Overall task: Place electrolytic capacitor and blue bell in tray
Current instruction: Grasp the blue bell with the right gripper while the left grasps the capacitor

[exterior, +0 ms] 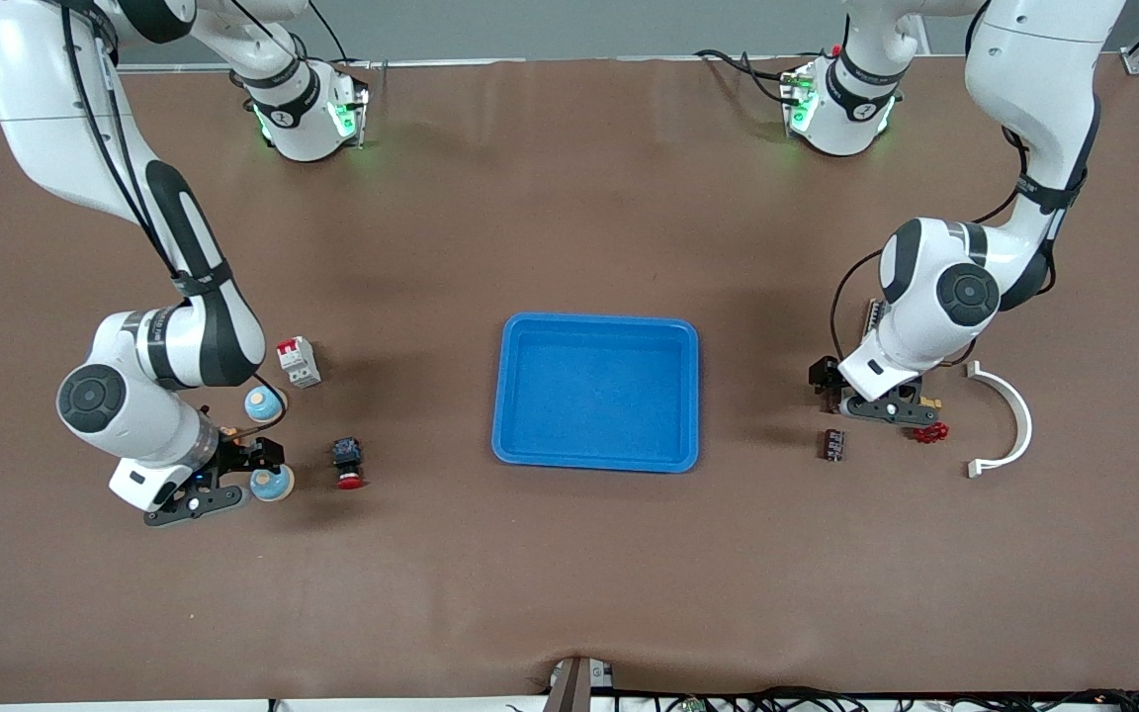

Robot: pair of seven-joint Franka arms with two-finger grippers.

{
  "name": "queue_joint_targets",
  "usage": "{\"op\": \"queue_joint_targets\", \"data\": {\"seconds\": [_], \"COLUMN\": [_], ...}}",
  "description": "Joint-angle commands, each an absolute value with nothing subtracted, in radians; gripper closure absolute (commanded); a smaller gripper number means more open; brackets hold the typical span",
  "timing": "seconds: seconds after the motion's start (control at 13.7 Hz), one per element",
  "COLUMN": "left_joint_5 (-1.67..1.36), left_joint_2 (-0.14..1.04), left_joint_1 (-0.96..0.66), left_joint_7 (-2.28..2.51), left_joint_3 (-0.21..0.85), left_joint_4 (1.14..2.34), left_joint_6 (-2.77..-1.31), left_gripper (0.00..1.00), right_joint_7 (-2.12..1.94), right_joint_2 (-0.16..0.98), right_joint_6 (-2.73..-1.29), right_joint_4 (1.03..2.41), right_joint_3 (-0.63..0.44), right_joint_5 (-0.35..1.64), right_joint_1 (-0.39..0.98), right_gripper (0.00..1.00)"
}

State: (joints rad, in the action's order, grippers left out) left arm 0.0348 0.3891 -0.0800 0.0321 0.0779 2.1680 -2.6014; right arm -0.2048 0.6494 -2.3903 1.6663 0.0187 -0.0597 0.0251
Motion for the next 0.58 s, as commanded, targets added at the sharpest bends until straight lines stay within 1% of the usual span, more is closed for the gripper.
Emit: {"op": "queue_joint_targets", "data": {"seconds": [0.0,0.51], "left_joint_5": [0.049,0.049], "left_joint_2": [0.414,0.428], "left_joint_1": [-0.08,-0.075], "left_joint_7": [0.078,0.09], "left_joint_3": [0.08,0.08], "left_joint_4": [2.152,2.155], "left_joint_6": [-2.617,-2.619], "left_gripper": [0.0,0.0], "right_joint_7": [-0.222,-0.224], "right_joint_2": [0.675,0.73], "right_joint_6": [-2.417,-2.488], "right_joint_4": [1.661,1.657], "right_joint_3": [0.023,0.021], "right_joint_5": [-0.049,-0.057], "right_joint_1": [0.023,0.02], "right_gripper": [0.0,0.0]}}
